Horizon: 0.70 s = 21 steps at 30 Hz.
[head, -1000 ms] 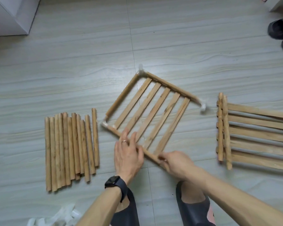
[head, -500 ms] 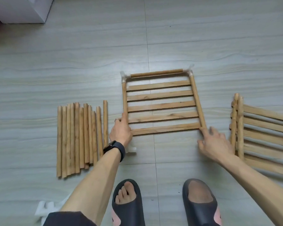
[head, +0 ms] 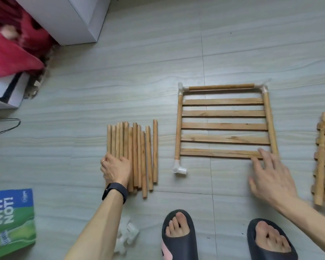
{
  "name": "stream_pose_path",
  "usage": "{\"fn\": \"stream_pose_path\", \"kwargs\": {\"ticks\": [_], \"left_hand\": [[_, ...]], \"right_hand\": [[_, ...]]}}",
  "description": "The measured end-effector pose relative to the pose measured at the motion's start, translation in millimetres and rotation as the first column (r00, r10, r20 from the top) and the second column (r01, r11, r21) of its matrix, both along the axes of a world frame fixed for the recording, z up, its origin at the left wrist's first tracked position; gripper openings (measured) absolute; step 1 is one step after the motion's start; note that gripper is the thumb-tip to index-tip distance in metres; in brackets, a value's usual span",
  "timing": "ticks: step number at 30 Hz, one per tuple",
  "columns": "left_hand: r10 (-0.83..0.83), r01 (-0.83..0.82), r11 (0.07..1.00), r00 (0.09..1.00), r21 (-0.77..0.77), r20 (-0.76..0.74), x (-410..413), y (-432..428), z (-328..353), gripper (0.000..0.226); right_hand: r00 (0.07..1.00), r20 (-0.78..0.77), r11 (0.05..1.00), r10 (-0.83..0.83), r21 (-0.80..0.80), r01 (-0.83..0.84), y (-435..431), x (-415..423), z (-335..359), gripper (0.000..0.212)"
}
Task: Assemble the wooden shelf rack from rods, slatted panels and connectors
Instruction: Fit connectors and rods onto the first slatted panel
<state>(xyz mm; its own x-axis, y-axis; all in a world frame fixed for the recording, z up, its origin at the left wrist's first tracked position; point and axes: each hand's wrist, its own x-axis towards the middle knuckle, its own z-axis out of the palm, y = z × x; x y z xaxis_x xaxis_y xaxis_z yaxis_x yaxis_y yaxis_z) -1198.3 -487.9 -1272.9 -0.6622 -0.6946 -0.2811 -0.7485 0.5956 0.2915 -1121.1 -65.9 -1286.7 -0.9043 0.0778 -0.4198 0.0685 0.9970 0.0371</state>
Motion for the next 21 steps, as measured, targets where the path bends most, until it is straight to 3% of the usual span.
{"fn": "stream_pose_path", "kwargs": {"ticks": [2,5,13,15,17,19,21], "left_hand": [[0.089,-0.095,0.994,0.99,0.055,0.113,9.2,-26.6,-3.3,0.057],[0.058,-0.083,0.992,0.968,0.094,0.243,20.8,-47.7,-10.5,0.055],[0.06,-0.094,0.987,0.968,0.132,0.243,35.4,-64.2,-21.8,0.043],[0.129,-0.145,0.982,0.983,0.119,0.133,38.2,-63.7,-20.2,0.037],[0.17,-0.163,0.982,0.983,0.094,-0.074,39.7,-56.1,-13.2,0.031],[-0.001,0.027,0.997,0.948,0.077,-0.32,42.9,-38.8,-4.9,0.028],[-0.322,0.369,0.929,0.831,0.016,-0.453,47.2,-9.9,3.8,0.025]], "right_hand": [[0.988,0.045,0.989,0.145,-0.038,-0.144,-12.0,-0.2,-5.4,0.076],[0.974,0.114,0.979,0.198,-0.071,-0.19,-29.4,-7.6,-11.6,0.079],[0.972,0.137,0.981,0.193,-0.032,-0.19,-38.4,-21.8,-5.3,0.089],[0.965,0.167,0.979,0.201,0.009,-0.206,-40.1,-25.7,-0.1,0.087],[0.957,0.229,0.983,0.176,0.011,-0.183,-42.3,-26.2,3.4,0.088],[0.966,0.242,0.995,0.093,-0.067,-0.079,-46.6,-23.3,7.5,0.089],[0.98,0.188,0.944,-0.07,-0.305,0.126,-57.2,-18.3,13.3,0.09]]}}
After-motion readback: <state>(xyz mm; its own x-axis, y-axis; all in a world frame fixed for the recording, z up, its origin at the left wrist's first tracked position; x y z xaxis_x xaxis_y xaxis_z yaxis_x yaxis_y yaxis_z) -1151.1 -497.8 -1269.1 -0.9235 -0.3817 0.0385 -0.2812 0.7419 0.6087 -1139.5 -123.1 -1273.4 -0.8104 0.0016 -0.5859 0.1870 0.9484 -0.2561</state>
